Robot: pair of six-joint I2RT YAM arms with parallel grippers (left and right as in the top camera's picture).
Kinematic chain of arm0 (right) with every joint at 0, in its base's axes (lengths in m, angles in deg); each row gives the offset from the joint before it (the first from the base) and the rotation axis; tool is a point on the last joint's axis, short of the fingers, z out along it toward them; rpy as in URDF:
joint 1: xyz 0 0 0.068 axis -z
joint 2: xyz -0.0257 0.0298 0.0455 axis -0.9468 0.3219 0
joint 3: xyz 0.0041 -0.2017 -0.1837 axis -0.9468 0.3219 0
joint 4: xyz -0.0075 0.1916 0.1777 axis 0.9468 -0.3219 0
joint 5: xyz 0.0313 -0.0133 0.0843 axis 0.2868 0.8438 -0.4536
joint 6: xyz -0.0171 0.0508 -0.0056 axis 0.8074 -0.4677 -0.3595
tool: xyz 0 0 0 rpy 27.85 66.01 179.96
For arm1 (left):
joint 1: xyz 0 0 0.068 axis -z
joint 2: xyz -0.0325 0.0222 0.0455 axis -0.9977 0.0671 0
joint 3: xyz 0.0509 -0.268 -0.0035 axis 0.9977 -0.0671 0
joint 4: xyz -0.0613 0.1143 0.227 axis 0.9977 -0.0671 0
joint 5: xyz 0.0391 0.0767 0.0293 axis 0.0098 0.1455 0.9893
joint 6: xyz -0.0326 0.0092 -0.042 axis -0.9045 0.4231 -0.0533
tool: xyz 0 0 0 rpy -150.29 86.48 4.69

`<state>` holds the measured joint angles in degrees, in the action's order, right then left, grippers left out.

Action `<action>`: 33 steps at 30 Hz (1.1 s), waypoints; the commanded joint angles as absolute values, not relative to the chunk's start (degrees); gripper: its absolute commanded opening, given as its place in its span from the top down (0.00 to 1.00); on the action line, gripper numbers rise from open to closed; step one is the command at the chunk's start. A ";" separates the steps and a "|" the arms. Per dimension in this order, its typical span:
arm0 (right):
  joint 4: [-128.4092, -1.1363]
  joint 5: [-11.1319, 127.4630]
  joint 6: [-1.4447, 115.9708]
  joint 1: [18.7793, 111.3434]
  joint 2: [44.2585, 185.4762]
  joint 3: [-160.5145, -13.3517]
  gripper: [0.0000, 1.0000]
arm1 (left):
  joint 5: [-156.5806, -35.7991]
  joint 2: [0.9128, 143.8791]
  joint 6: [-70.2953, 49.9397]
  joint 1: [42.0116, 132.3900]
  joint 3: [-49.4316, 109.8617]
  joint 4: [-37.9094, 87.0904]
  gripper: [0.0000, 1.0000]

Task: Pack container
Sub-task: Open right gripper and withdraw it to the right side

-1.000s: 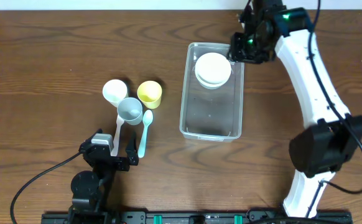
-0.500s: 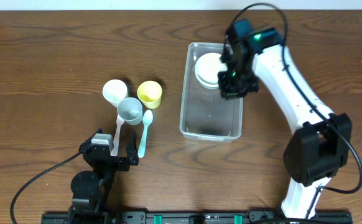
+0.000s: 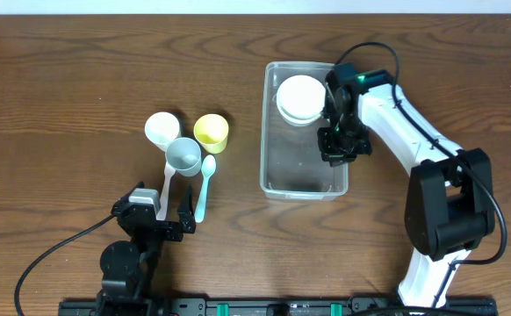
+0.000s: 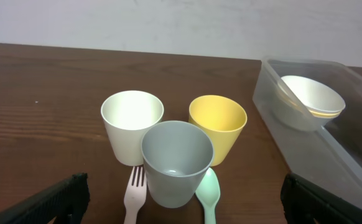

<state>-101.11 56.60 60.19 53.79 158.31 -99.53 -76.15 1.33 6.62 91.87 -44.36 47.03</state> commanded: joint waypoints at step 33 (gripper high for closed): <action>-93.04 53.94 55.12 80.44 124.98 -99.47 0.21 | -76.76 0.98 6.97 91.58 -45.83 46.90 0.02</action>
